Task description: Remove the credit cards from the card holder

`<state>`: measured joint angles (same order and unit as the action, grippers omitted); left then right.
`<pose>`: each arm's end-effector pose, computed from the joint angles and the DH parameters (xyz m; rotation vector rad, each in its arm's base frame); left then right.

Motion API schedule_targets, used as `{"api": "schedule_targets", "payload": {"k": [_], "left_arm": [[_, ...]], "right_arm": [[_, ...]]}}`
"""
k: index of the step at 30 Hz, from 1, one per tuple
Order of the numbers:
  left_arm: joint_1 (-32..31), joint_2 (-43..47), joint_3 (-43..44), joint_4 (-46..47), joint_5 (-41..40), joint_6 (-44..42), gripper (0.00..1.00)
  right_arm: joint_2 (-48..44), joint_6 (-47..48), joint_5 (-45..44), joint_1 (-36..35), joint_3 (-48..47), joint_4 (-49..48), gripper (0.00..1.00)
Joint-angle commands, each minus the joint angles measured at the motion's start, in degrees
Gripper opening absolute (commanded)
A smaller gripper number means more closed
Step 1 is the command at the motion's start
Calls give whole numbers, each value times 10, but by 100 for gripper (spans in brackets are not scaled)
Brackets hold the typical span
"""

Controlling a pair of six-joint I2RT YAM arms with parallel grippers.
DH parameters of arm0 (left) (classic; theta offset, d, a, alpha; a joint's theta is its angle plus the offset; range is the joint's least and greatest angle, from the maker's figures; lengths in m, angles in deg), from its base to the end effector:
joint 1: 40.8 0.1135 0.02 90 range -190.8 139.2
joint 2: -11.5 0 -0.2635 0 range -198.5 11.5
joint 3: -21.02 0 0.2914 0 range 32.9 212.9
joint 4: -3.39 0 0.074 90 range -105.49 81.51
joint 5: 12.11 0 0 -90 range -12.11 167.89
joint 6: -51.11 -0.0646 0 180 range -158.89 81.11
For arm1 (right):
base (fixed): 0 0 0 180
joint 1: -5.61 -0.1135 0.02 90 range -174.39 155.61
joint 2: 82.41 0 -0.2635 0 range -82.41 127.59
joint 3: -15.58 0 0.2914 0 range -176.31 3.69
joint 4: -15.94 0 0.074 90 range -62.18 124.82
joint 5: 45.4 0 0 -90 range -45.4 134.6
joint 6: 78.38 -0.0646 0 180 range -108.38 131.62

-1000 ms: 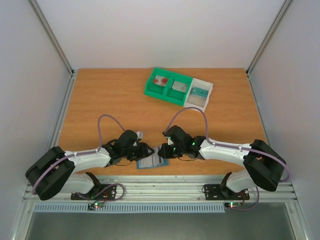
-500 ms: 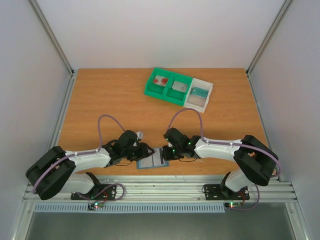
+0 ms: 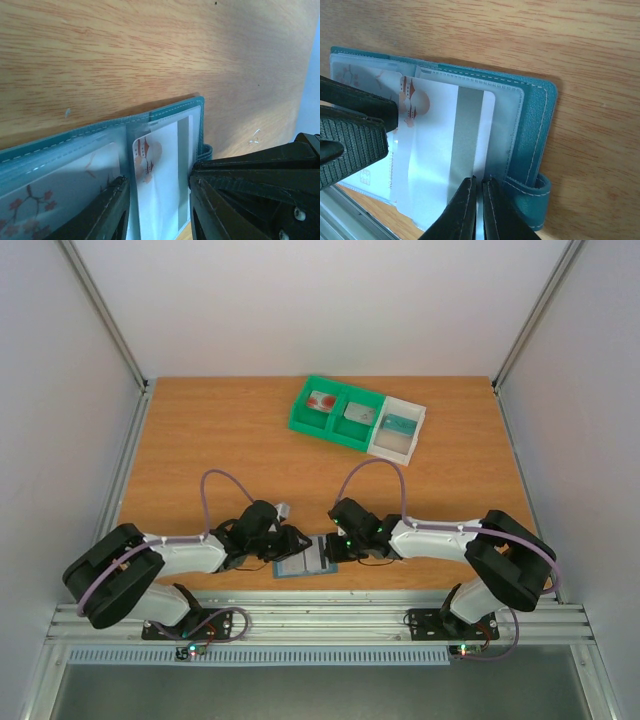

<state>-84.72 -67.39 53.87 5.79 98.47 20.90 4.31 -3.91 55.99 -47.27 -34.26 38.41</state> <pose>0.1779 -0.2028 0.0695 -0.1623 2.6612 -1.1932 0.1757 0.2533 0.0835 -0.9470 2.5682 0.6472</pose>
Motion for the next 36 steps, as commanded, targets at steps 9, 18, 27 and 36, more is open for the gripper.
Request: {"api": "schedule_targets", "payload": {"k": [9, 18, 27, 36], "left_arm": [[-1, -2, 1, 26, 0, -1, 15], [-1, 30, -14, 27, -10, 0, 0], [-1, 40, -16, 24, -12, -1, 0], [-1, 61, -4, -42, -33, -16, 0]], "right_arm": [[14, -6, -12, -4, 21, -8, 5], [25, -10, -13, -5, 20, -14, 5], [24, -11, -19, -4, 21, -10, 4], [24, -16, -21, -4, 23, -9, 4]]}}
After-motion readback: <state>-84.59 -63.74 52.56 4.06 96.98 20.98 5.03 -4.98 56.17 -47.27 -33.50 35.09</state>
